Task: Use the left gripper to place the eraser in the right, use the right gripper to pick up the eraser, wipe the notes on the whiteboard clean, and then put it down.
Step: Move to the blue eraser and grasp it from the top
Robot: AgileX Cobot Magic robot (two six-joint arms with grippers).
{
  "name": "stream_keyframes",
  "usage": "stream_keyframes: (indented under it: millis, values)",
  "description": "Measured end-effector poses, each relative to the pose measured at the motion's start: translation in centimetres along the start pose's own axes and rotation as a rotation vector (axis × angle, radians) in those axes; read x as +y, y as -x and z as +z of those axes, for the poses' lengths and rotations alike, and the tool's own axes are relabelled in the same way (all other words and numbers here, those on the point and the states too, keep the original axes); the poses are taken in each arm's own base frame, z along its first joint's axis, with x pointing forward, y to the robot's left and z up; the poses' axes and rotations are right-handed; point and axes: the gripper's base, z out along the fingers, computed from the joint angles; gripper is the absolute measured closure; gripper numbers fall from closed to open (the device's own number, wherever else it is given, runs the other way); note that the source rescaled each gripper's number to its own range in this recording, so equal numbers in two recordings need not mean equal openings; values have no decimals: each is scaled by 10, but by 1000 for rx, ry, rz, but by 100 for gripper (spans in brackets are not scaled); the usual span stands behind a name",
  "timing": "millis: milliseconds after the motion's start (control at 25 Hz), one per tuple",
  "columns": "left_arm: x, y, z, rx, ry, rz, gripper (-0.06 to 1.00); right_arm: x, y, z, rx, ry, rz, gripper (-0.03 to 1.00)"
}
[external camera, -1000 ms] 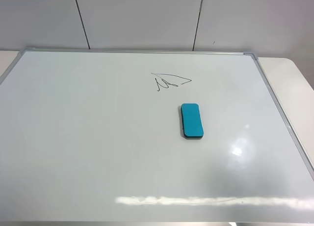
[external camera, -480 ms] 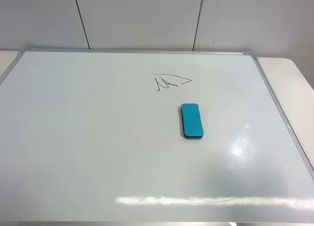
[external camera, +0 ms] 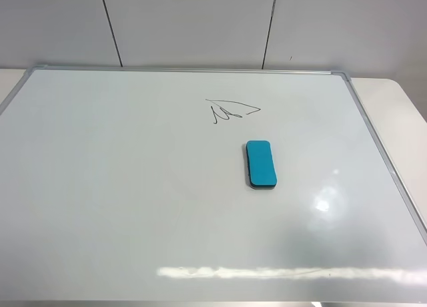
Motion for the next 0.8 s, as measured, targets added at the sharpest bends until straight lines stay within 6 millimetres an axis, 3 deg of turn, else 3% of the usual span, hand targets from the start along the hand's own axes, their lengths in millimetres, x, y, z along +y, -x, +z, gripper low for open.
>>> stream_keyframes:
  millis: [800]
  values:
    - [0, -1, 1, 4, 1, 0, -6, 0, 0, 0, 0, 0, 0, -3]
